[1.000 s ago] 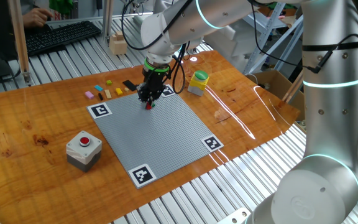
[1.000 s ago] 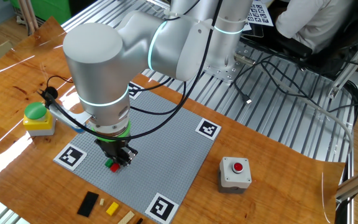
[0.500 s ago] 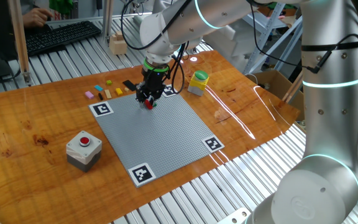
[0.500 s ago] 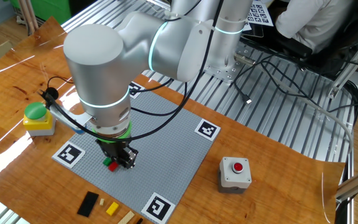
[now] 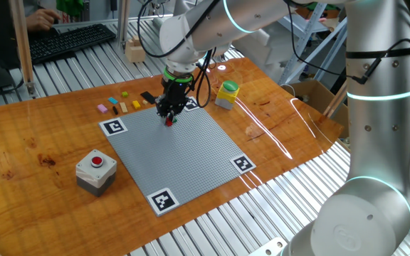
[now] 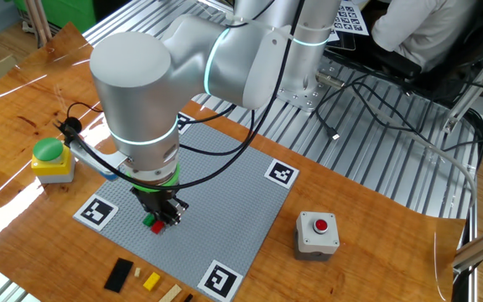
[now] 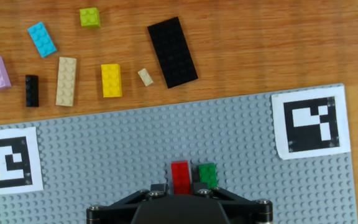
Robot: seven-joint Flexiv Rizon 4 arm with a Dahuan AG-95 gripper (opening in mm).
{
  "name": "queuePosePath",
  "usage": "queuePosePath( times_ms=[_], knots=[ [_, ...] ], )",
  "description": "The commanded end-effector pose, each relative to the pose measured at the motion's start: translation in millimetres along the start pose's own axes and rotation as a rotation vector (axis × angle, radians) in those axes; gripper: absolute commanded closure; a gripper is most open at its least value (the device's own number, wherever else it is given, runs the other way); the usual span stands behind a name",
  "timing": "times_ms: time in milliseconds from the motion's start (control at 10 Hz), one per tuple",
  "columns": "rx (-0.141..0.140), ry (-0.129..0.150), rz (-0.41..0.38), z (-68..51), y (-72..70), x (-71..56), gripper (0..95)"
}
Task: Build with small Lego blocks
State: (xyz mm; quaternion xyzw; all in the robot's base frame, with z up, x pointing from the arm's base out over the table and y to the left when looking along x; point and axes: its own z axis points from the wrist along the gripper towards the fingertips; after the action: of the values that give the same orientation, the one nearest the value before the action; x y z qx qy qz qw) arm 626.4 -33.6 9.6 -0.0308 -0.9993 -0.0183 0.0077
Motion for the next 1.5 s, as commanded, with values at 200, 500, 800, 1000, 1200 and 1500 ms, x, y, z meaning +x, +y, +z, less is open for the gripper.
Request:
queuePosePath(
  times_ms=[200, 500, 800, 1000, 1200, 1500],
  knots=[
    [0.003, -0.001, -0.004, -0.1, -0.3, -0.6, 57.0],
    [0.005, 0.010, -0.006, -3.7, -0.4, -0.4, 57.0],
    [0.008, 0.015, -0.010, -6.6, -0.5, -0.2, 57.0],
    [0.008, 0.019, -0.019, -10.0, -0.5, 0.1, 76.0],
    [0.007, 0.018, -0.033, -10.6, -0.6, 0.2, 95.0],
    [0.008, 0.014, -0.036, -12.3, -0.7, 0.3, 95.0]
  ],
)
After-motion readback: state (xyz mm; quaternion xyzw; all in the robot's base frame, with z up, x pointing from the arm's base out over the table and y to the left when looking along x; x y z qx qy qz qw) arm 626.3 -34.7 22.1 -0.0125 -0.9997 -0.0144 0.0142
